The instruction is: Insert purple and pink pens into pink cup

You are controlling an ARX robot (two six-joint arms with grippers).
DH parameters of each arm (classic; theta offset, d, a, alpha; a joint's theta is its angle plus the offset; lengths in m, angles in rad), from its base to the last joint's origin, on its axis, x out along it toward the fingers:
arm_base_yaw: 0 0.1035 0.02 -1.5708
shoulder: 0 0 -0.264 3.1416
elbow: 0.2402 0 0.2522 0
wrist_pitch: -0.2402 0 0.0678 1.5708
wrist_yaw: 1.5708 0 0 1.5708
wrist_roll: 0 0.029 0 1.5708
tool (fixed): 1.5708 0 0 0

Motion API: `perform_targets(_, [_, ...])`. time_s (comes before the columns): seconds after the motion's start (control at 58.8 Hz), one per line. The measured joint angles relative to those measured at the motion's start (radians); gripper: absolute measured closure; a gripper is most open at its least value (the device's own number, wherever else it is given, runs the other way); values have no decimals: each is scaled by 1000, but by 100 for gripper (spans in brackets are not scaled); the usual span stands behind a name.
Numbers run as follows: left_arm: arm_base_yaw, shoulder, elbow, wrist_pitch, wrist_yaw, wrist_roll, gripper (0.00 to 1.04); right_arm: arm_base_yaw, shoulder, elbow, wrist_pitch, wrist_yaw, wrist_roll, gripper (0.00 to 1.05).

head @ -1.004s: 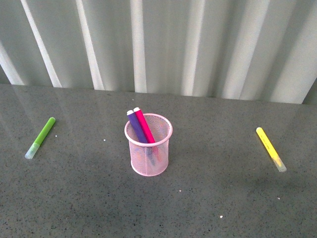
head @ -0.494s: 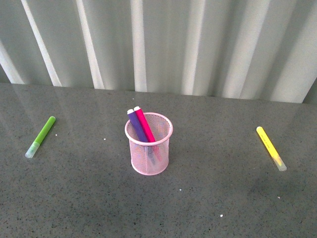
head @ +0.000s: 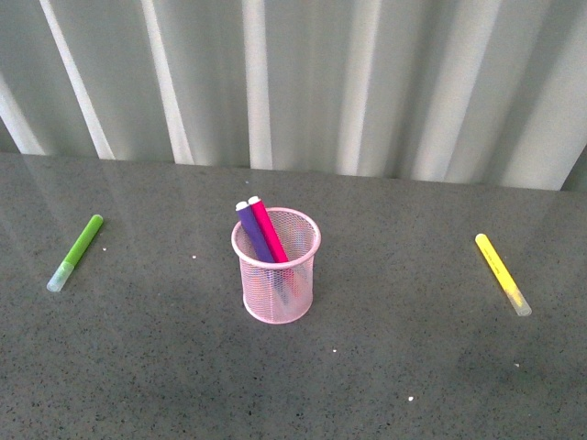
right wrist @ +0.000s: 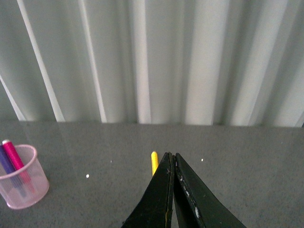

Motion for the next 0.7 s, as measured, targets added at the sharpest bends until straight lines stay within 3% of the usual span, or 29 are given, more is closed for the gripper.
perform_targets(0.357, [0, -1, 0, 0, 1, 0, 7, 0, -27, 0, -6, 0, 0, 99])
perform_targets(0.459, [0, -1, 0, 0, 1, 0, 7, 0, -27, 0, -6, 0, 0, 77])
perform_targets(0.698, [0, -1, 0, 0, 1, 0, 7, 0, -27, 0, -6, 0, 0, 36])
